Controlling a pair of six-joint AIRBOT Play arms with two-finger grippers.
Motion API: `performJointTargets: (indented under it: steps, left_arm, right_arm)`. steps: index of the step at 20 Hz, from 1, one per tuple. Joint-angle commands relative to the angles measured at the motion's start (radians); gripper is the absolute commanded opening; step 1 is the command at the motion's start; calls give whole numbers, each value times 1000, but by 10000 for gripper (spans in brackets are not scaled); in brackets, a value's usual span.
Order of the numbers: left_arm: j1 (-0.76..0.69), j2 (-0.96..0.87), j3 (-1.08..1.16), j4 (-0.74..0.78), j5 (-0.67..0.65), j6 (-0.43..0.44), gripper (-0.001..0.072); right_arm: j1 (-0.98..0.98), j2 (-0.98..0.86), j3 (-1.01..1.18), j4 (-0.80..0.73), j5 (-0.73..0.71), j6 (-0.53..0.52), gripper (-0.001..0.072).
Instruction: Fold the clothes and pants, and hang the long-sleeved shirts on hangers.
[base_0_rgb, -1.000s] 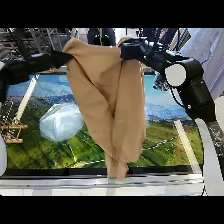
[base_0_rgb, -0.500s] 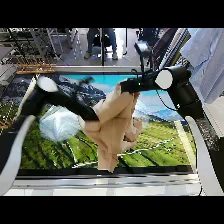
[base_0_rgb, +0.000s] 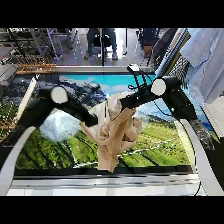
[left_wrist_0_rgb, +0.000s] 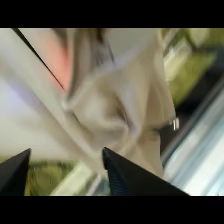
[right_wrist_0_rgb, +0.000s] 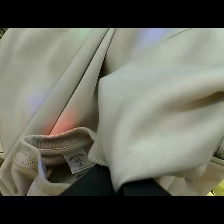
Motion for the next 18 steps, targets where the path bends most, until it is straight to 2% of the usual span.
performJointTargets:
  steps: [1,4,6,9,14,16,18]
  left_arm:
    - [71,37,-2,-219,240,105,553]
    - [84,-39,-2,-546,212,419,583]
    - [64,-90,-2,-661,230,554,583]
    - [35,-152,-2,-673,248,578,583]
    - [-3,-220,-2,-642,204,587,582]
    - [-28,-235,-2,-640,240,599,583]
    - [-50,-251,-2,-640,331,580,580]
  right_arm:
    - [0,52,-10,26,6,-58,29]
    - [0,111,-10,27,6,-57,28]
    - [0,122,-10,31,6,-55,29]
    - [0,122,-10,34,6,-36,29]
    - [0,128,-7,34,-27,-10,29]
    - [0,131,-7,48,-47,-2,29]
    - [0,132,-7,81,-48,-2,29]
